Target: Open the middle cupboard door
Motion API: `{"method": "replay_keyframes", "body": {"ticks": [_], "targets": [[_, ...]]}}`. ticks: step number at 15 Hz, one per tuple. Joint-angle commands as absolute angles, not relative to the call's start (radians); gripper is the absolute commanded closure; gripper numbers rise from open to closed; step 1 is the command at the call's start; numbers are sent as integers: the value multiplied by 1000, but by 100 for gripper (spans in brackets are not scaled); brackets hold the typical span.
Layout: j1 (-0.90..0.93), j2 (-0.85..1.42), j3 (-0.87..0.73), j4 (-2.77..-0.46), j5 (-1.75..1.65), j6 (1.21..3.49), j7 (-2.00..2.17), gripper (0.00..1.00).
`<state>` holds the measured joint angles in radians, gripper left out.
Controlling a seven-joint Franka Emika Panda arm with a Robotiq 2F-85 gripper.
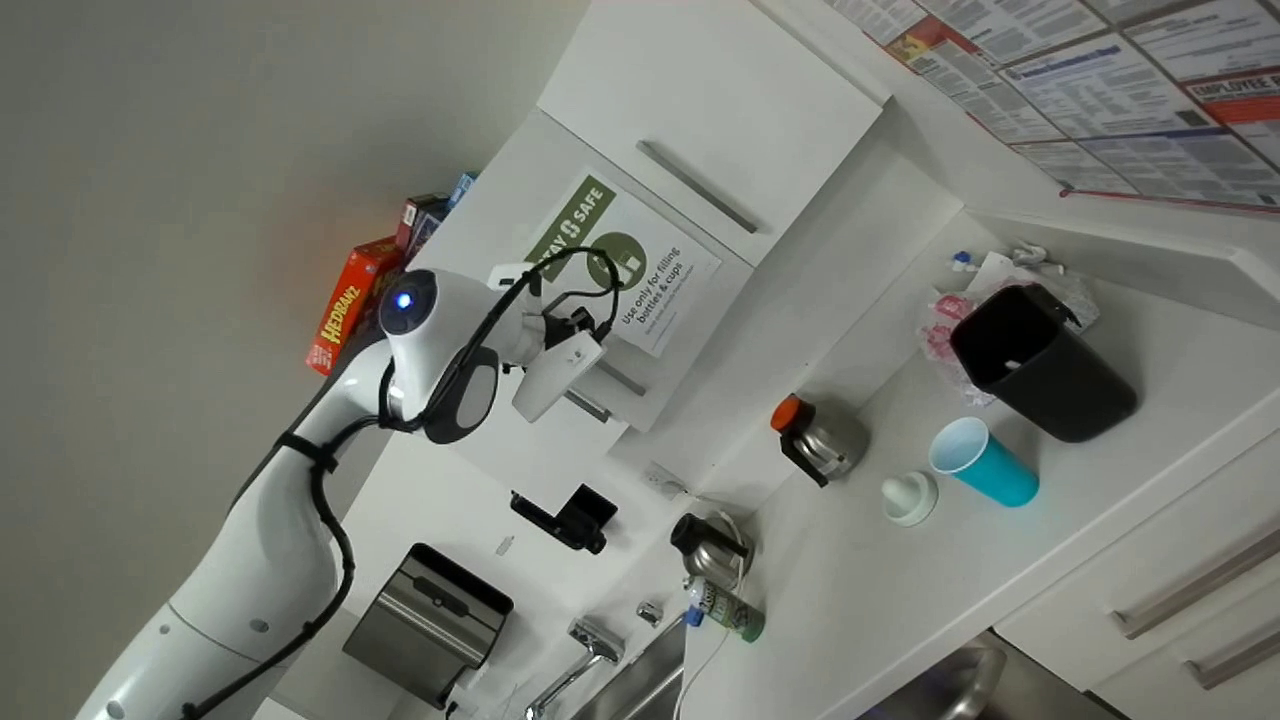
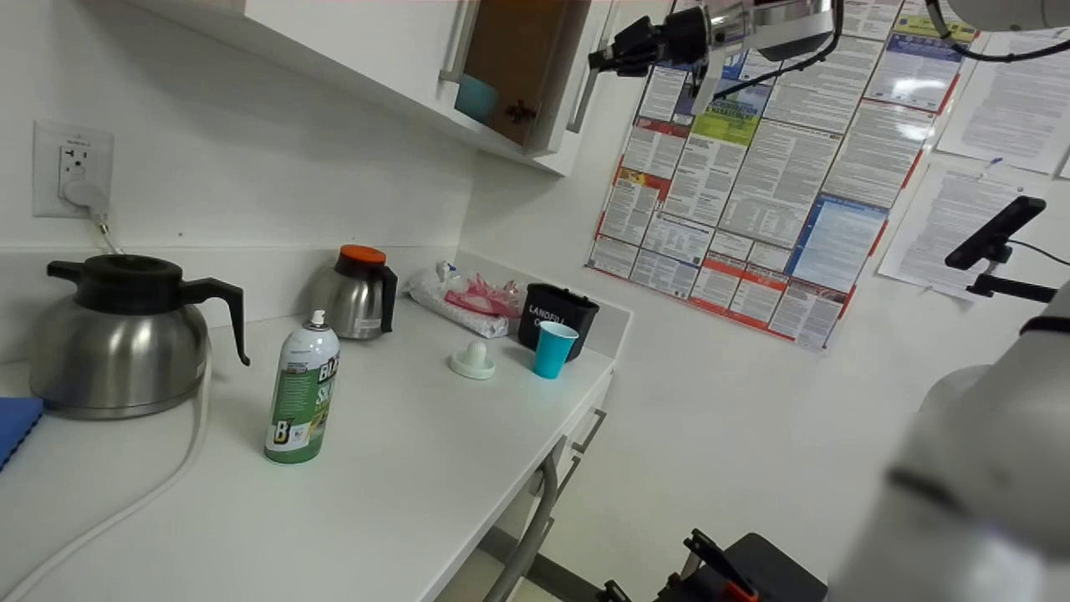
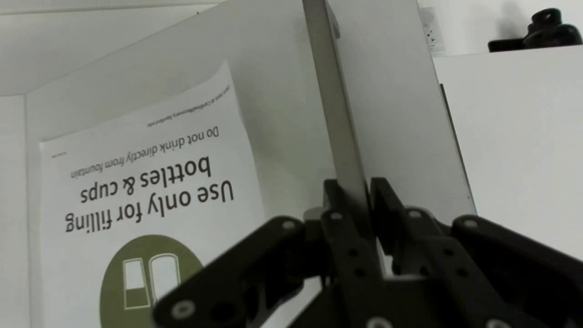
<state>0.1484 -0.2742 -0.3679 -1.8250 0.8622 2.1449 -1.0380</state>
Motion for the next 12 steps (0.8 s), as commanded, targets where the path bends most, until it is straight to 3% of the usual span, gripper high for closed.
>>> {"method": "replay_keyframes", "body": {"ticks": [1,10,11,12], "targets": [[3,-215,-417,-1710,916,1938,-986,95],[-139,-109,-367,-1589,949,1773,-1080,95],[-146,-110,-359,-1590,946,1775,-1080,56],[-153,-113,-354,-1590,946,1774,-1080,56]]}}
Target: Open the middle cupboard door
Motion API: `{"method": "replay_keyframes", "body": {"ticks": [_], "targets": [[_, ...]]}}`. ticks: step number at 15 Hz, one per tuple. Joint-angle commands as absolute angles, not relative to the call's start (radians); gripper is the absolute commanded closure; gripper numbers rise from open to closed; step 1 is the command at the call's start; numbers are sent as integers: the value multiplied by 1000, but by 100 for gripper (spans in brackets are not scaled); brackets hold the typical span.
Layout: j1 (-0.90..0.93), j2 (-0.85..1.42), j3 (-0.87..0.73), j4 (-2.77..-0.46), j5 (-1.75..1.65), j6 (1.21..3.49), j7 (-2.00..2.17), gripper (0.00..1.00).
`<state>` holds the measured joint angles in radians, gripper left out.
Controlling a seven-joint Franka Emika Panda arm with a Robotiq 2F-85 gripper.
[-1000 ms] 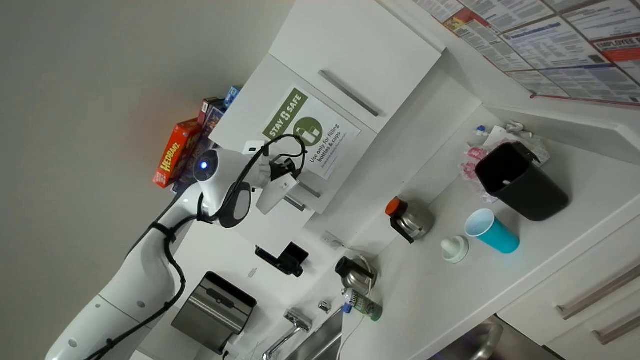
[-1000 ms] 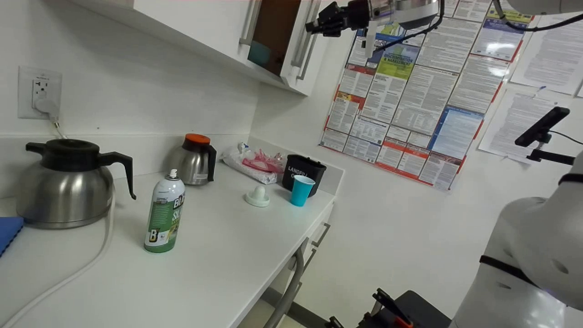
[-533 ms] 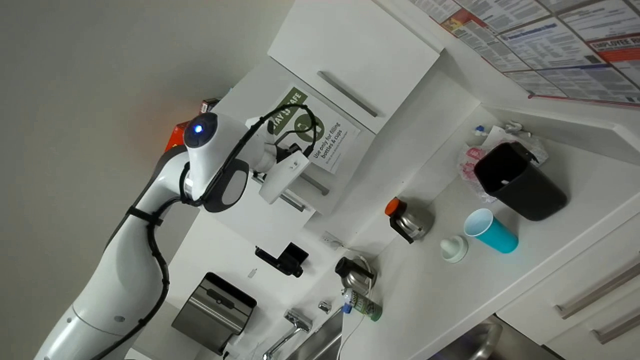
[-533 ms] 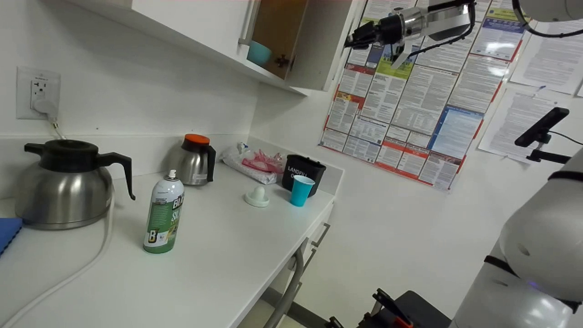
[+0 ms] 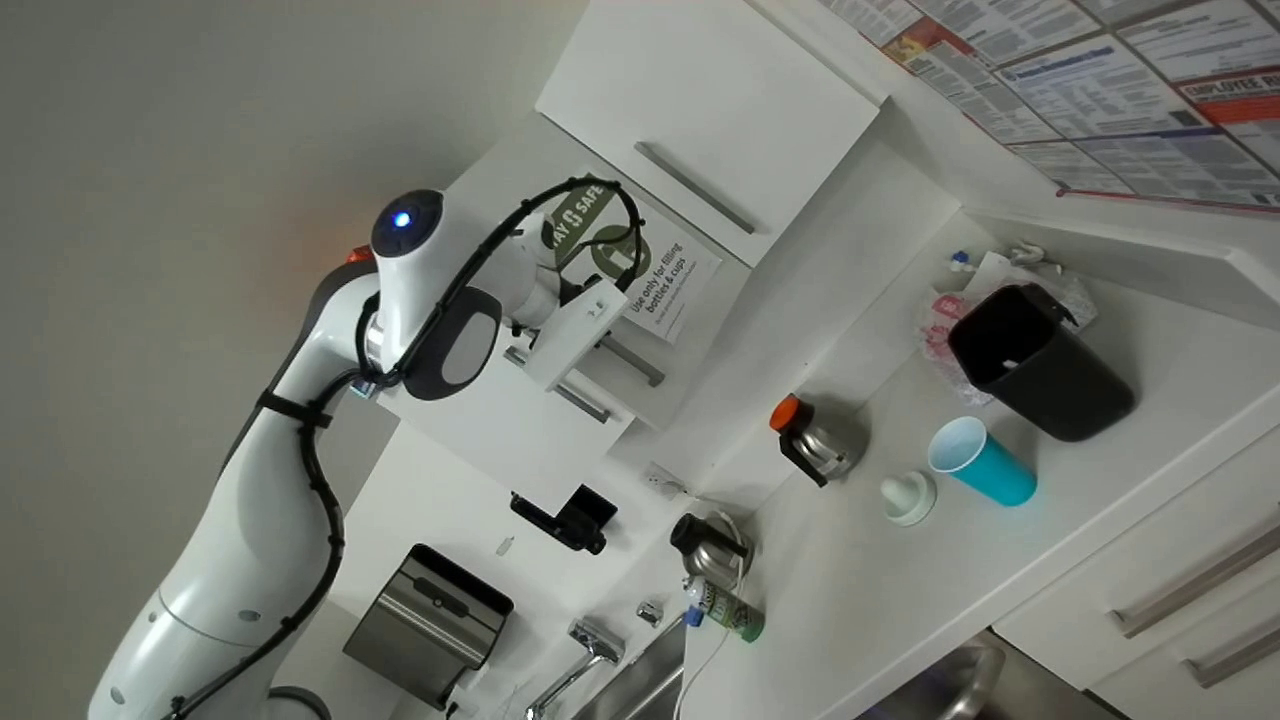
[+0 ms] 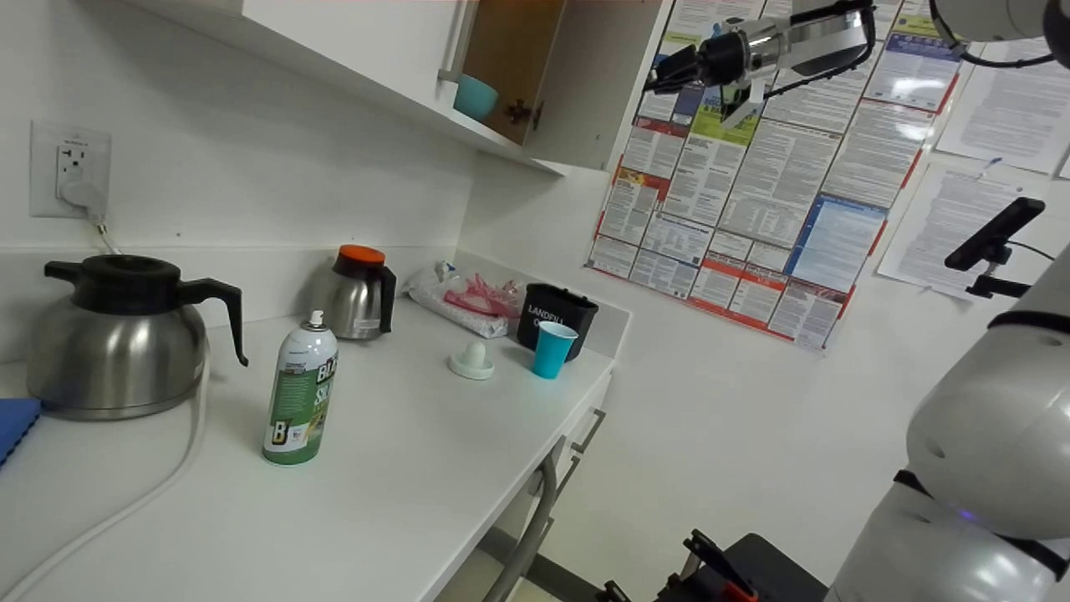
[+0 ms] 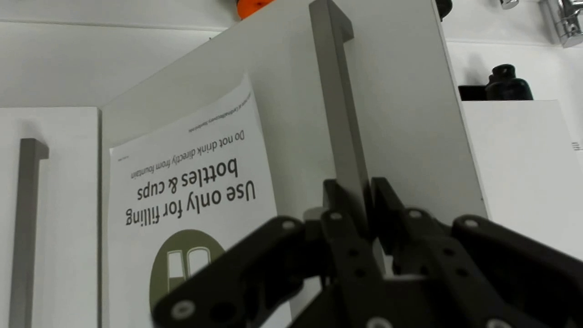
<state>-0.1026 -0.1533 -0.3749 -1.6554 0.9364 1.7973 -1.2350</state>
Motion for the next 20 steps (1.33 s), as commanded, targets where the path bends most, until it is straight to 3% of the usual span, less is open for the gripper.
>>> {"method": "replay_keyframes", "body": {"ticks": [1,3,7,10,14,20], "targets": [[-158,-118,-351,-1590,946,1774,-1077,56],[-167,-128,-345,-1595,944,1786,-1038,53],[-197,-149,-341,-1579,941,1839,-813,24],[-203,-200,-301,-1608,852,2011,-684,2],[-196,-285,-234,-1665,607,2200,-515,0],[-187,-375,-158,-1728,256,2207,-241,0]]}}
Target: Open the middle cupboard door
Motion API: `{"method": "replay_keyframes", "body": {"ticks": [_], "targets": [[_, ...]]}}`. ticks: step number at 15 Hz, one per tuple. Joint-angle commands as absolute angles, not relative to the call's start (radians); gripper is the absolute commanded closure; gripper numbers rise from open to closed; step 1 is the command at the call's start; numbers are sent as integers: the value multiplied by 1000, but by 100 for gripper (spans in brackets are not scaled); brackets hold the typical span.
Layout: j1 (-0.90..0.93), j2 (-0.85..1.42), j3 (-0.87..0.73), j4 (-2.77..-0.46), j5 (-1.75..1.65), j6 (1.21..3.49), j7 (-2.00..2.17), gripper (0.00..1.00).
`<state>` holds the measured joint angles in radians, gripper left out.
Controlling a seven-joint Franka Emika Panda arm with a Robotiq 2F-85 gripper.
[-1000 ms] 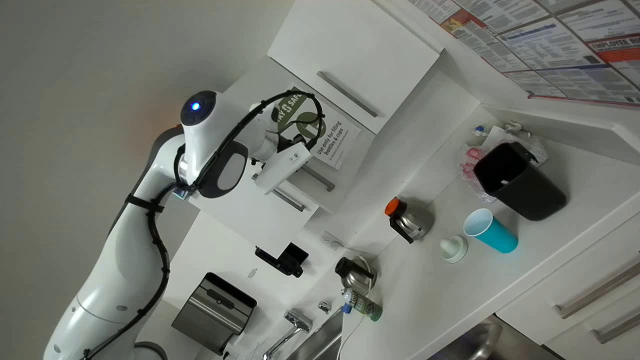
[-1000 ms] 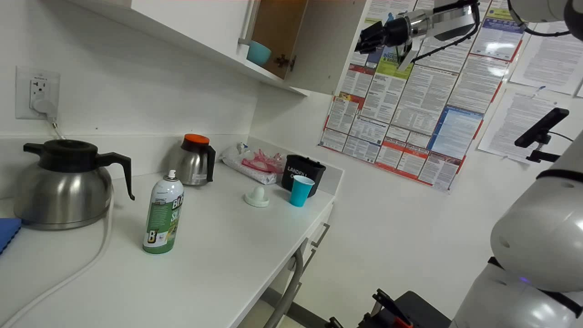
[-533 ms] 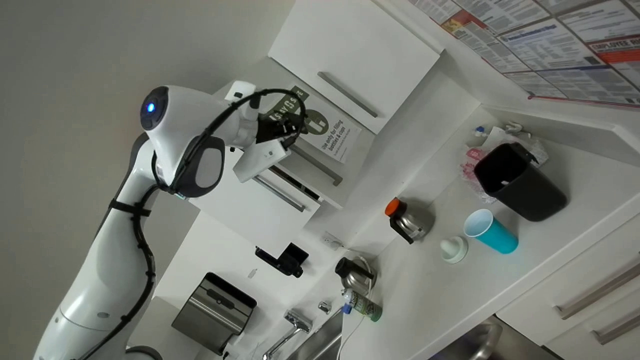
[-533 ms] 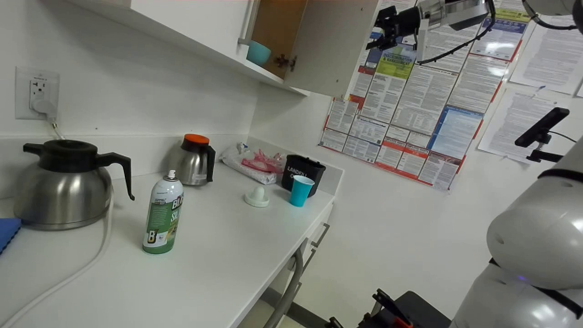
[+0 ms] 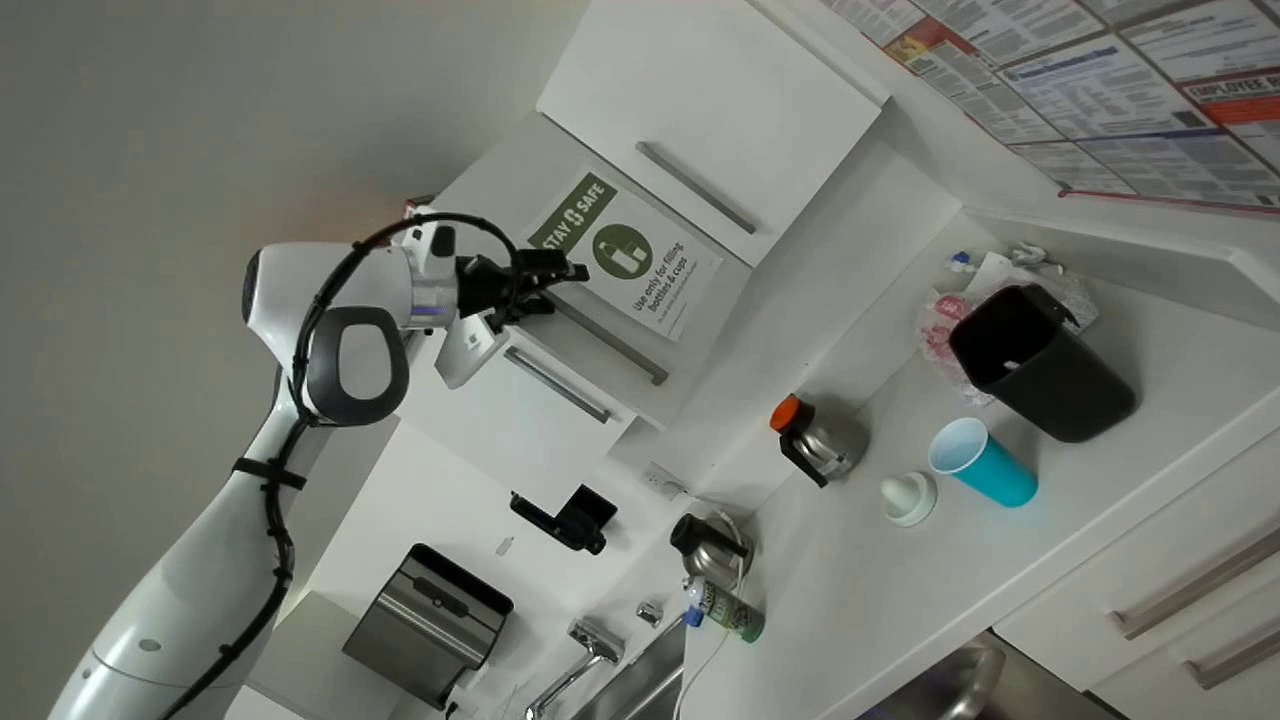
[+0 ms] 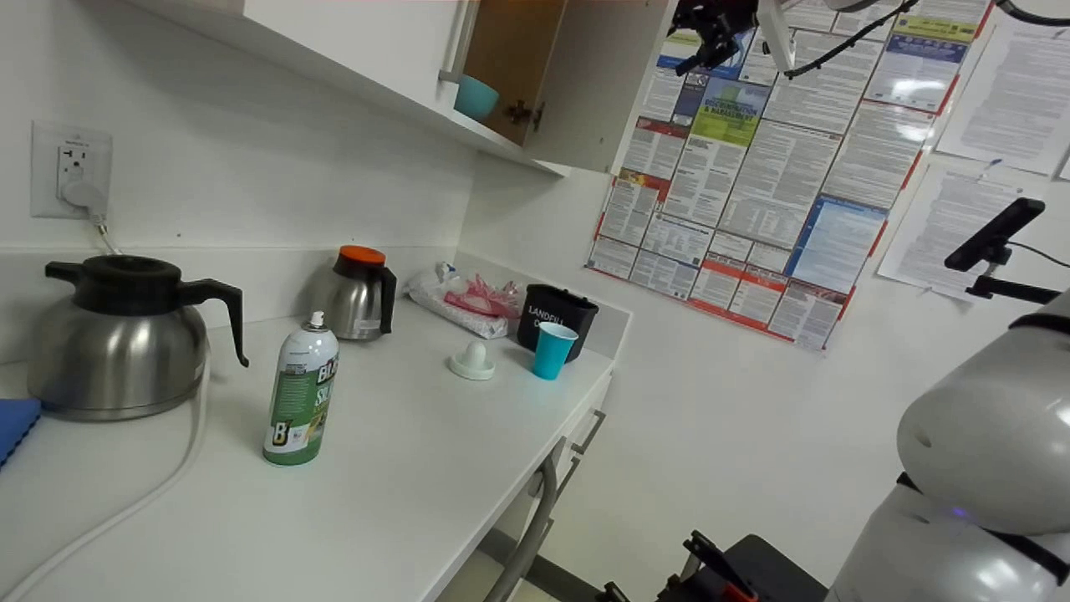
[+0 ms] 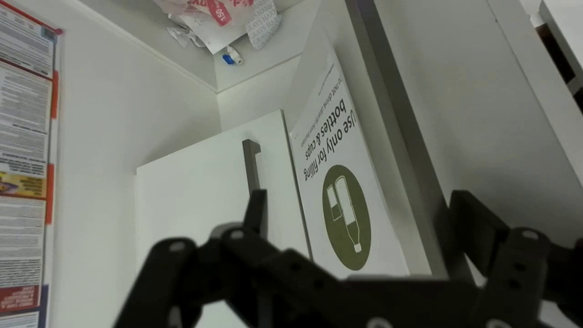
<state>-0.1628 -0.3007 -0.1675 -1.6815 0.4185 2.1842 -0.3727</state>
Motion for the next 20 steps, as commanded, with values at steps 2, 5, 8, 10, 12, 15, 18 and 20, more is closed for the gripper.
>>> {"method": "replay_keyframes", "body": {"ticks": [2,5,8,10,12,15,18,20], "targets": [[-185,-384,-147,-1724,184,2159,-161,0],[-171,-388,-143,-1706,122,2075,-110,0],[-153,-387,-149,-1696,105,2028,-111,0],[-147,-390,-148,-1698,103,2015,-121,0],[-143,-396,-147,-1699,102,2003,-123,0],[-142,-414,-140,-1726,88,2011,-120,0],[-137,-462,-143,-1789,67,1997,-139,0],[-133,-535,-161,-1860,39,1940,-165,0]]}}
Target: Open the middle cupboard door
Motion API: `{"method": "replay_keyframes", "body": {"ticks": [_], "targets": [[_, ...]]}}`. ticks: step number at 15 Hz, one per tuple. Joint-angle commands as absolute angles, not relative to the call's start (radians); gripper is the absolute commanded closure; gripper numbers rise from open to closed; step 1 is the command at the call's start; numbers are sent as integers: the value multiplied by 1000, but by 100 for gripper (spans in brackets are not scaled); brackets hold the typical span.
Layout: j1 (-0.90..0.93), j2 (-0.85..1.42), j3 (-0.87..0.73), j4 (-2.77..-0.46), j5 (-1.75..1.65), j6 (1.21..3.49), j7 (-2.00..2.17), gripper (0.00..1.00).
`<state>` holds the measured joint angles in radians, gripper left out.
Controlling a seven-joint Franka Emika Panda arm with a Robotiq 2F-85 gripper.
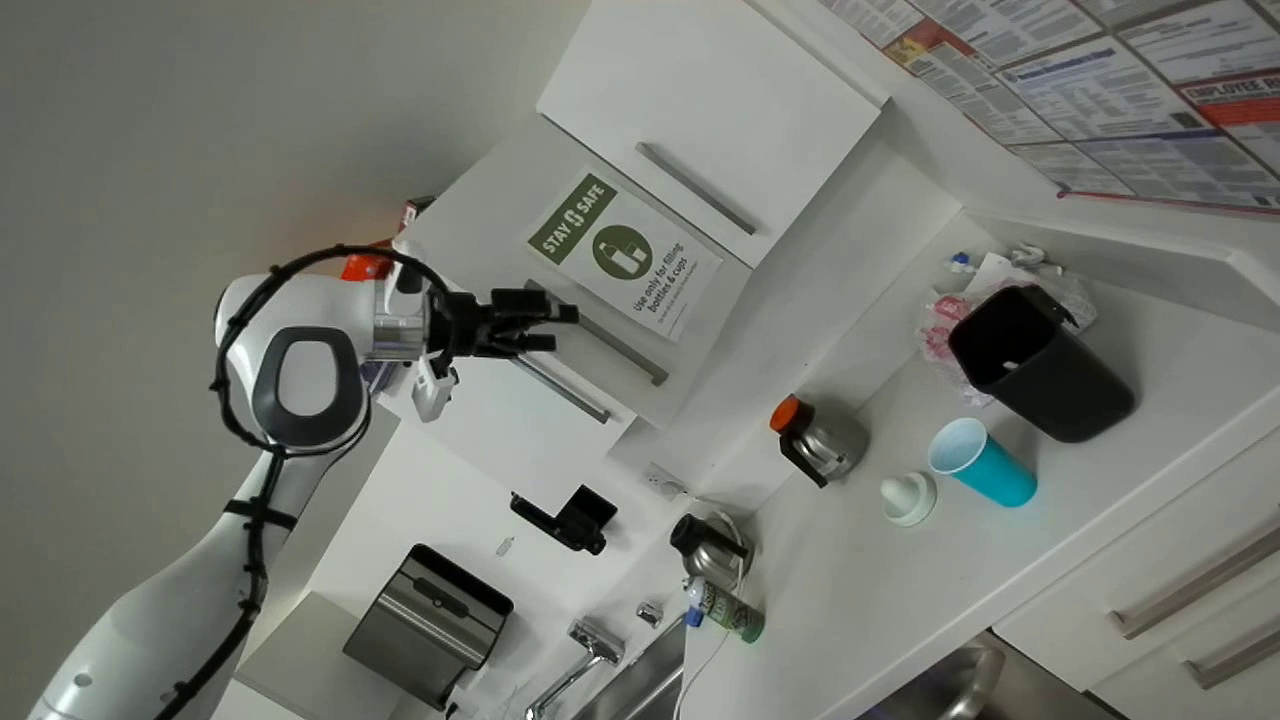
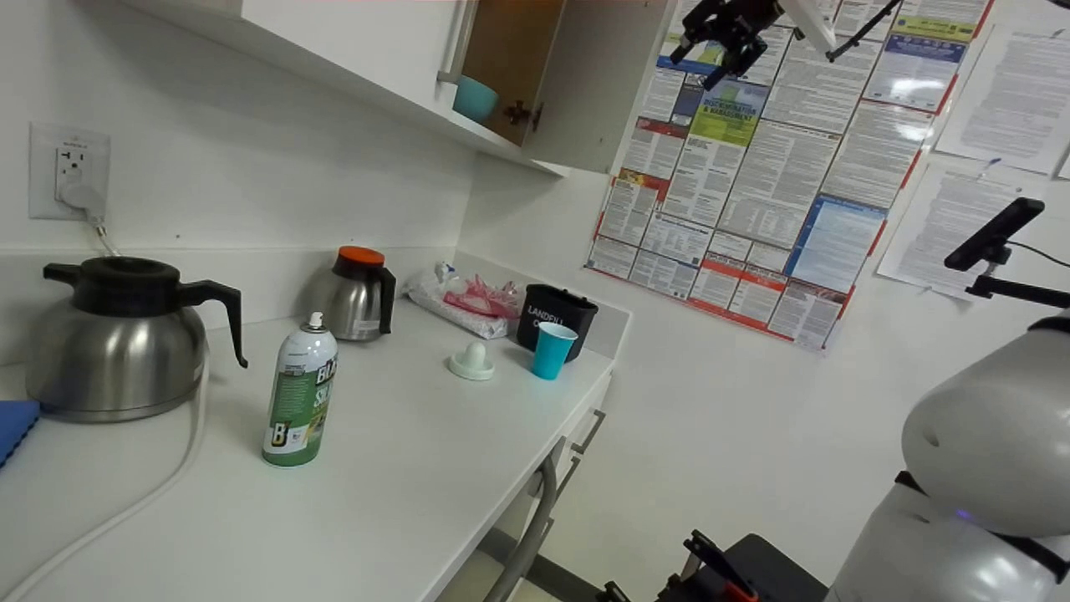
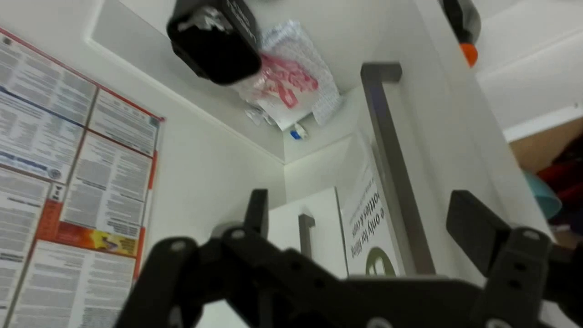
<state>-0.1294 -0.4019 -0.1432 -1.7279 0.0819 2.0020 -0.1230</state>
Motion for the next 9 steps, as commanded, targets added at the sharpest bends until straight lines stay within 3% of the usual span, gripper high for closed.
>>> {"method": "replay_keyframes", "body": {"ticks": [1,9], "targets": [[-133,-568,-170,-1891,32,1921,-174,0],[-132,-725,-119,-2099,-64,1904,-146,0]]}}
